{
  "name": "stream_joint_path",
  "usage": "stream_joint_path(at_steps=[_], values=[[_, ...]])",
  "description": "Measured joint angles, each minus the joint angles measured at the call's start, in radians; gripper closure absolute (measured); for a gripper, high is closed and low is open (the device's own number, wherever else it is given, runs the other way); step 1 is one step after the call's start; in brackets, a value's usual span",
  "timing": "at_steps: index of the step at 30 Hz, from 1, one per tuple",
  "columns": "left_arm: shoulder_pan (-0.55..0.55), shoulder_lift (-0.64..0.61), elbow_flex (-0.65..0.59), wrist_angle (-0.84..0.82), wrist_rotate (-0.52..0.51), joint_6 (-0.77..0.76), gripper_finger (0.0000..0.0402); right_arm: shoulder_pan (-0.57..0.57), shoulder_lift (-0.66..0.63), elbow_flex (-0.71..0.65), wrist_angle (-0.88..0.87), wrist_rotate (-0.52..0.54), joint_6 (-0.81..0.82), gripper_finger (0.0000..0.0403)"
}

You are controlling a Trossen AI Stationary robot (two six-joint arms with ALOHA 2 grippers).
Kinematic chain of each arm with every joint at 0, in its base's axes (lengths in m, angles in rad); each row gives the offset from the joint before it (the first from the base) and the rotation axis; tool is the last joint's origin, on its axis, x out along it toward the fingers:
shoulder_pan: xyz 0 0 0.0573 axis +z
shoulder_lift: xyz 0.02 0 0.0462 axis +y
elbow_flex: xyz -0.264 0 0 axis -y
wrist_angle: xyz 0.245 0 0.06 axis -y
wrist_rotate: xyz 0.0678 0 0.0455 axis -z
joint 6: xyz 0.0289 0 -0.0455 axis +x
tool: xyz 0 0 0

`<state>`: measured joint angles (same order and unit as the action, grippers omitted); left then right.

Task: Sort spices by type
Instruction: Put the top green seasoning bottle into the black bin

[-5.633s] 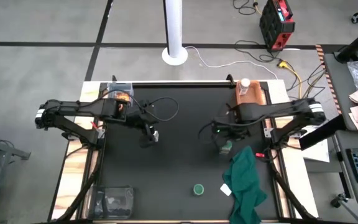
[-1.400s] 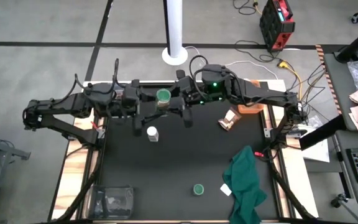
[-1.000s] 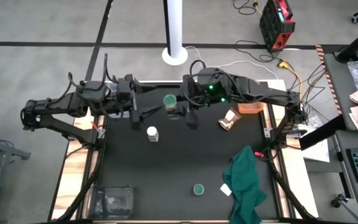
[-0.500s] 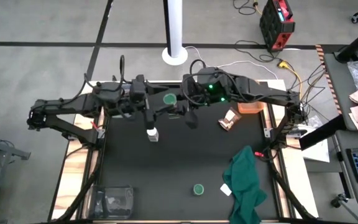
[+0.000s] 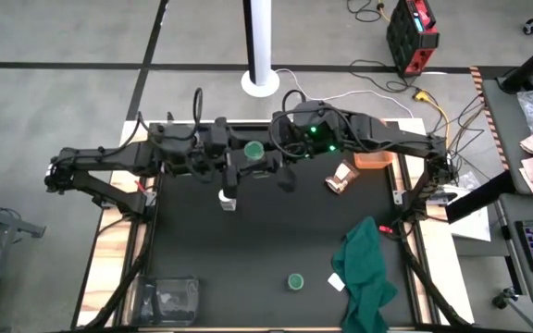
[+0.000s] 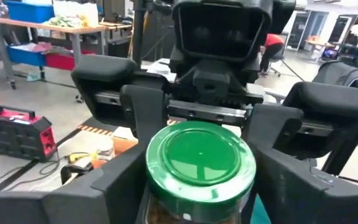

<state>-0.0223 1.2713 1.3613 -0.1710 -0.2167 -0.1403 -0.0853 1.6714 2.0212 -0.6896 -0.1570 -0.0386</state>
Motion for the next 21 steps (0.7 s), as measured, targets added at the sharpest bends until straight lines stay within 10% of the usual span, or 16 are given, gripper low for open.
stream_joint_path(at_steps=[14,21], values=[[0.0,-0.011,0.0,-0.025,-0.006,-0.006,0.0216,0.0,0.001,-0.002,-0.017,0.001,0.001,0.0211],[-0.012,-0.064,0.0,-0.195,-0.027,-0.082,0.0216,-0.007,-0.007,0.002,-0.022,0.002,0.001,0.0098]])
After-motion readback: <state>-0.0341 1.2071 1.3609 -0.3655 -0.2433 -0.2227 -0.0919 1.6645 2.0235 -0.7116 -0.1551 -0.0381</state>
